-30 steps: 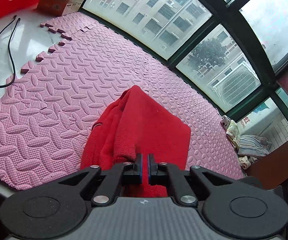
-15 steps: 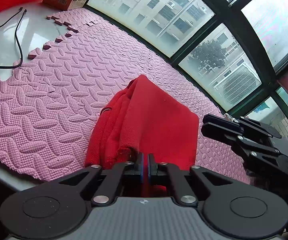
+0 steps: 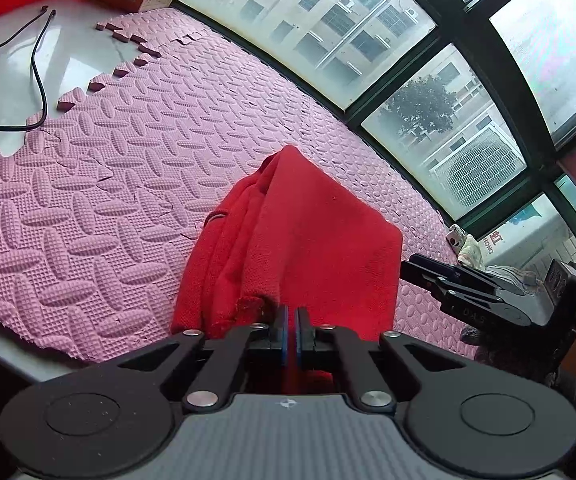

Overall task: Fold clothes
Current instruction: 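Withdraw the right gripper while the left gripper holds the folded sweatpants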

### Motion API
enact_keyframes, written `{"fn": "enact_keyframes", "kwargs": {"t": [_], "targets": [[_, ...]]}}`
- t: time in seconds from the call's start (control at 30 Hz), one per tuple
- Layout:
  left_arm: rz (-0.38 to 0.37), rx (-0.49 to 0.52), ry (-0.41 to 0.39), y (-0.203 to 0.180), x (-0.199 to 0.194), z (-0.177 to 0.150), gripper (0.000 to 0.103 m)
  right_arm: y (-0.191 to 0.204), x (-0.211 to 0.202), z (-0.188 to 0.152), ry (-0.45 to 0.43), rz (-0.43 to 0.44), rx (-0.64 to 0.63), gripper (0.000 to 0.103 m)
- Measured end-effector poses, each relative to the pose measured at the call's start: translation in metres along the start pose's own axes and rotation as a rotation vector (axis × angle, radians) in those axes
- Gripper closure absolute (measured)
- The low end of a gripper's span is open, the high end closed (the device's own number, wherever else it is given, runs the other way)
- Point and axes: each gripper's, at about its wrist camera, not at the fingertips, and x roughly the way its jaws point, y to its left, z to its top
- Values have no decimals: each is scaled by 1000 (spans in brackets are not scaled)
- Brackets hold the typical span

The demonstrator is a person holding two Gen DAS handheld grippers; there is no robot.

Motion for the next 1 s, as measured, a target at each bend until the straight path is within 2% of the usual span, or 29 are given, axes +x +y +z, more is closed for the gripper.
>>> {"fn": "enact_keyframes", "kwargs": {"t": [0.17,0.3,0.37,0.47,0.6,0.73,0.9,1.0], "targets": [[15,3,5,-2,1,0,98,-7,17,1,-25,65,92,63],[21,10,10,-2,2,1,98,-16,31,-2,-27,83,165,59],[21,8,13,-1,2,1,99,-22,32,-4,-16,50,190,50],[20,3,15,1,3,0,101,-28,30,-11,6,15,188,47],[24,3,16,1,5,0,100,-32,26,-19,8,11,218,47],[23,5,20,2,5,0,101,-23,19,-14,-52,33,169,48],[19,4,16,3,4,-1,100,-17,35,-6,-18,22,114,48],[16,10,17,3,4,-1,100,-28,36,-7,-30,27,214,47]]}}
